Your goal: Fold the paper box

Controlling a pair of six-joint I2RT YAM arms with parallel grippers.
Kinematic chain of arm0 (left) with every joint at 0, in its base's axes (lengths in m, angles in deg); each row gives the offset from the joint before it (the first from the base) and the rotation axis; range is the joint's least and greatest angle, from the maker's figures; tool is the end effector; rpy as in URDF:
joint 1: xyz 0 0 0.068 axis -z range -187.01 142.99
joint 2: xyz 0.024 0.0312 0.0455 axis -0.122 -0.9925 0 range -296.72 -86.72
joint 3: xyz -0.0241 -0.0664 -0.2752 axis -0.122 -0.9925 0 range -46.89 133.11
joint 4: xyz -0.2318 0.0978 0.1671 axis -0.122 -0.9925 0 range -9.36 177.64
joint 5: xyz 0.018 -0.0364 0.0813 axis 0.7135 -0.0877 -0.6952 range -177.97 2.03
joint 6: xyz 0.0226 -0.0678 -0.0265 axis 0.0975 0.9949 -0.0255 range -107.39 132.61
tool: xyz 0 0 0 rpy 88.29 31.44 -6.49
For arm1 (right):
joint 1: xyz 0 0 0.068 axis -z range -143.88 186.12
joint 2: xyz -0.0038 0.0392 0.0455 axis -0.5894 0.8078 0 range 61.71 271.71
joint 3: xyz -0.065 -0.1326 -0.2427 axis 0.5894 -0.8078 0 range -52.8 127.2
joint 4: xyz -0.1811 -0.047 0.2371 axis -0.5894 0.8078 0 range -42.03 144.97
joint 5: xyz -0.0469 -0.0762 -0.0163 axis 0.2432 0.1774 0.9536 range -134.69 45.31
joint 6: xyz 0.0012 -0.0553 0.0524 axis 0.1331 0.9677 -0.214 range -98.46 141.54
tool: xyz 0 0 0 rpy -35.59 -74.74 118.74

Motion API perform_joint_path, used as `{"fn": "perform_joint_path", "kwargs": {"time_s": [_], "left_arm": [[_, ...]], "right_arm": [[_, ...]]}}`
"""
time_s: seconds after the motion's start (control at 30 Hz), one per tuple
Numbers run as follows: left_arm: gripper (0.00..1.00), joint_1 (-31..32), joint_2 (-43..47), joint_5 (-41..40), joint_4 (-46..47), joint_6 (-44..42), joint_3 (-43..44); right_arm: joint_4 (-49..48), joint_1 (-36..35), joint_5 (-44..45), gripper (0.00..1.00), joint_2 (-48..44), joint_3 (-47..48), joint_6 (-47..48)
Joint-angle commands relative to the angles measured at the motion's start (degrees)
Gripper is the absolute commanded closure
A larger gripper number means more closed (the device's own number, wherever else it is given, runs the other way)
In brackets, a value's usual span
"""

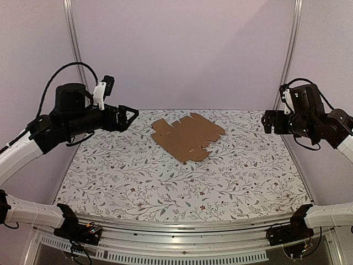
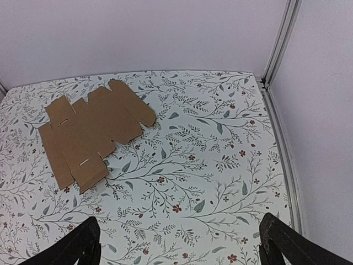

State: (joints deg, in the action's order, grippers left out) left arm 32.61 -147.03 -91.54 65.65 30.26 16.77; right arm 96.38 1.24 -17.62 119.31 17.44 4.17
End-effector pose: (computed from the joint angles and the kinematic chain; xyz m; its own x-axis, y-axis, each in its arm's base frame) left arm 0.2325 -0.1874 0.3854 -0.4139 -0.0502 -0.9089 0.4885 0.8303 -0.2683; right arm 0.2194 0.1171 0.3909 -0.5193 -0.0379 -0.8538 -0.0536 0.9985 -0.0117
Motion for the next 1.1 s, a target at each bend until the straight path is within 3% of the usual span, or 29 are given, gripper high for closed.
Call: {"fn": "perform_joint_path", "kwargs": {"time_s": [0.0, 0.23, 0.57, 0.8, 1.07], "left_arm": [[0.0, 0.6, 1.3, 0.6, -0.1, -0.2, -1.1], [0.01, 0.5, 4.3, -0.4, 2.3, -1.4, -5.4], [0.0, 0.4, 1.2, 0.9, 1.6, -3.5, -2.1], [0.0, 0.4, 4.8, -2.6, -4.9, -0.6, -2.5], [0.0, 0.3, 11.2, -4.0, -8.9, 2.3, -6.9]], "right_arm": [[0.2, -0.2, -5.8, 0.01, 2.4, 0.3, -1.6], [-5.9, -0.4, -18.6, 0.01, 8.3, -2.4, -5.8], [-17.7, -7.1, -22.8, 0.01, 18.9, -5.2, -21.5], [-27.1, -7.4, -29.4, 0.04, 28.7, -5.5, -28.5], [-35.4, -7.7, -27.4, 0.08, 36.8, -9.0, -39.2]]}}
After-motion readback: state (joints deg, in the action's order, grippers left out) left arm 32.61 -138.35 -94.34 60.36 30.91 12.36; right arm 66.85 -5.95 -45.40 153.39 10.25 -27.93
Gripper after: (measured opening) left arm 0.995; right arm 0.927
